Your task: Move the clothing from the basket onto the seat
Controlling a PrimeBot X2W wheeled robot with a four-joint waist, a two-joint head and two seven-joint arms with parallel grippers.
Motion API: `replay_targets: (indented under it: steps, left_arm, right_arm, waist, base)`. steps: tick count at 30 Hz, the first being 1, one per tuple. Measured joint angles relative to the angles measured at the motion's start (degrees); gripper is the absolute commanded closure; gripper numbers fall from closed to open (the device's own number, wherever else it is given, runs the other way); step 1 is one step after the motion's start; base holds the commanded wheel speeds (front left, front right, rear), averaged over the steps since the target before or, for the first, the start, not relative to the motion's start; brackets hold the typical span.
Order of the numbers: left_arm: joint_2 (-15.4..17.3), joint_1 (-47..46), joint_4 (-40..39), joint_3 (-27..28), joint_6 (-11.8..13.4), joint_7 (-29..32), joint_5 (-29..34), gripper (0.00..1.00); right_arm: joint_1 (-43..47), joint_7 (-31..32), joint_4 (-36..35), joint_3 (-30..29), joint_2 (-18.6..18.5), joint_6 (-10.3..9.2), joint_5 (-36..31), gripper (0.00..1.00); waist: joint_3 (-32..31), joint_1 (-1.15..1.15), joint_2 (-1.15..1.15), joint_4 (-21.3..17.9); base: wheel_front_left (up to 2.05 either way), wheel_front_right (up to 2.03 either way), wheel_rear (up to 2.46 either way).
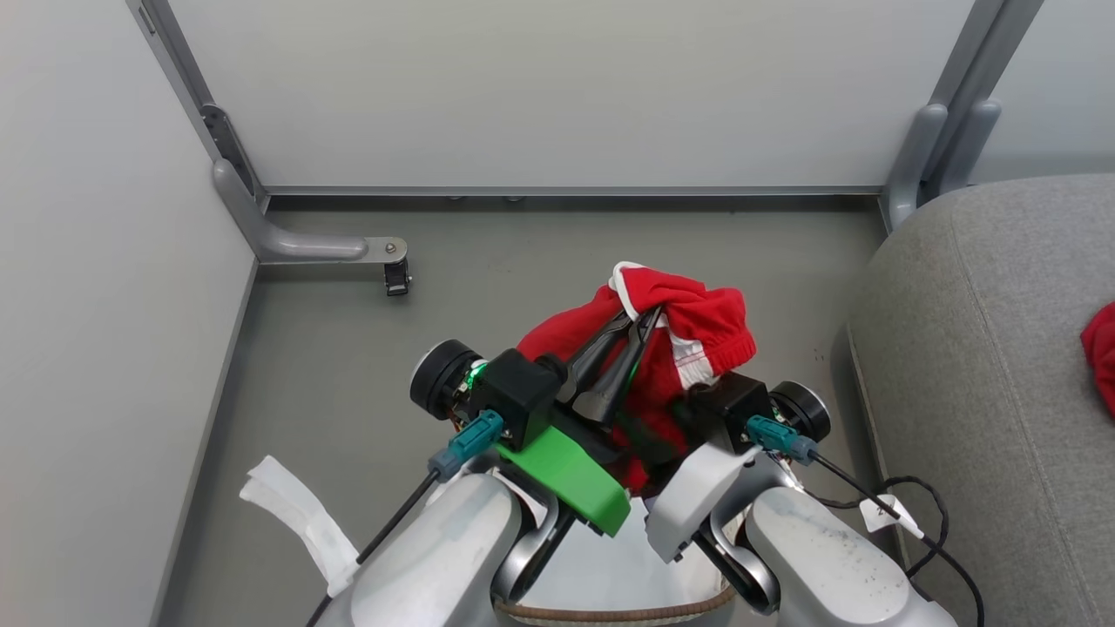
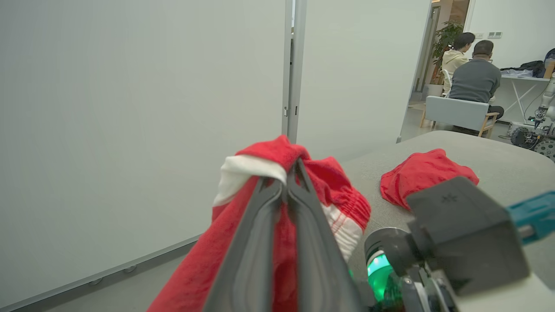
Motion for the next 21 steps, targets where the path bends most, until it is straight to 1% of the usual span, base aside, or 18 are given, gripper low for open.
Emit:
replay_targets:
  steps: [5,6,7,13,16,21]
  left_arm:
    - [0.0,0.02,0.91,1.11,0.51,0.0,-0.3,1.0]
    - [0.0,0.03,1.04,1.48,0.63,0.0,-0.27,0.79]
    - [-0.02,0.05,1.49,1.87,0.69,-0.03,-0.26,0.0]
    - [0.62,0.91,2.87,4.83,0.87,-0.11,1.09,0.0]
    - [1.19,1.7,3.14,6.31,0.6,-0.1,1.82,0.0]
    - [1.34,2.76,3.33,7.21,-0.37,-0.1,3.52,0.0]
  right_arm:
    - [-0.07,0.0,0.0,-0.81,0.02,0.0,0.82,1.0]
    - [-0.05,0.0,-0.08,-1.0,0.02,0.0,0.8,1.0]
    - [0.08,0.0,-0.27,-1.35,0.03,0.0,0.77,1.0]
    - [2.15,0.0,-2.57,-4.11,0.0,0.0,-0.45,1.0]
    - [3.34,0.0,-3.63,-5.49,-0.01,0.0,-1.31,1.0]
    - [5.05,0.01,-5.15,-8.29,-0.04,0.0,-2.99,1.0]
  waist:
    - [0.17,0.0,0.0,-0.87]
    - [0.25,0.0,0.0,-1.15]
    - [0.35,0.0,0.0,-1.54]
    - [1.1,0.0,0.0,-5.08]
    - [1.56,0.0,0.0,-7.64]
    - [2.37,0.0,0.0,-12.72]
  base:
    - [0.0,0.0,0.0]
    - [0.0,0.0,0.0]
    - [0.0,0.0,0.0]
    - [0.0,0.0,0.0]
    - [0.0,0.0,0.0]
    - [0.0,0.0,0.0]
